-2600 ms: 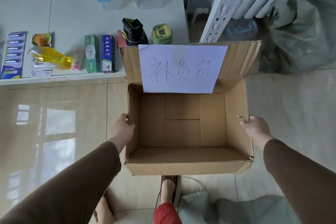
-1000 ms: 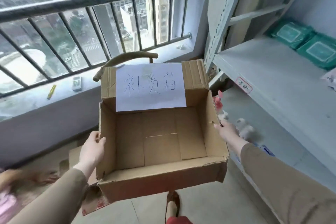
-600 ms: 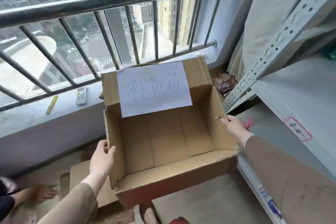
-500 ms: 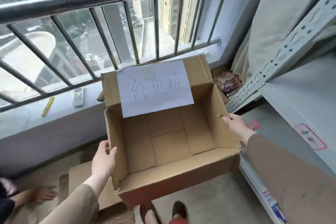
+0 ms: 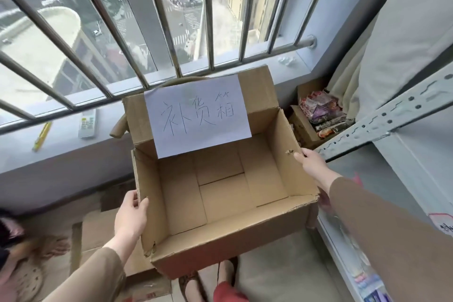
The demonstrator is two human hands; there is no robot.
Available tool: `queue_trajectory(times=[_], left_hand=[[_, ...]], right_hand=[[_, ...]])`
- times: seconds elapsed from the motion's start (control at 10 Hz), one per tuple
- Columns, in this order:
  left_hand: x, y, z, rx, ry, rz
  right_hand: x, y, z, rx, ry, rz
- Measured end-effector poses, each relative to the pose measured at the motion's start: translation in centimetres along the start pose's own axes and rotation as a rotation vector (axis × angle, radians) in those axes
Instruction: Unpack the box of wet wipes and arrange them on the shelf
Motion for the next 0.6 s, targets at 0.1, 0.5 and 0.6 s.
queue_trajectory(times=[0.1, 0.5, 0.6], left_hand=[[0.1, 0.1, -0.8, -0.013, 0.005, 0.007], [-0.5, 0.7, -0.5, 0.001, -0.037, -0.042], [-1.1, 0.5, -0.8, 0.082, -0.007, -0.096]], right_hand=[[0.0, -0.3, -0.8, -0.022, -0.021, 0.001], [0.8, -1.3, 0.4, -0.042, 0.059, 0.145], [1.0, -1.4, 1.9, -0.126, 0.131, 0.272]])
Point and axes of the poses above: each hand's wrist, its own z-axis away from the middle knuckle, its own x-axis out of the palm, y = z × x, the point moved 1 cm from there along -z, towards the middle knuckle, and after that the axes turned 2 degrees about -x, right-handed, at the moved point
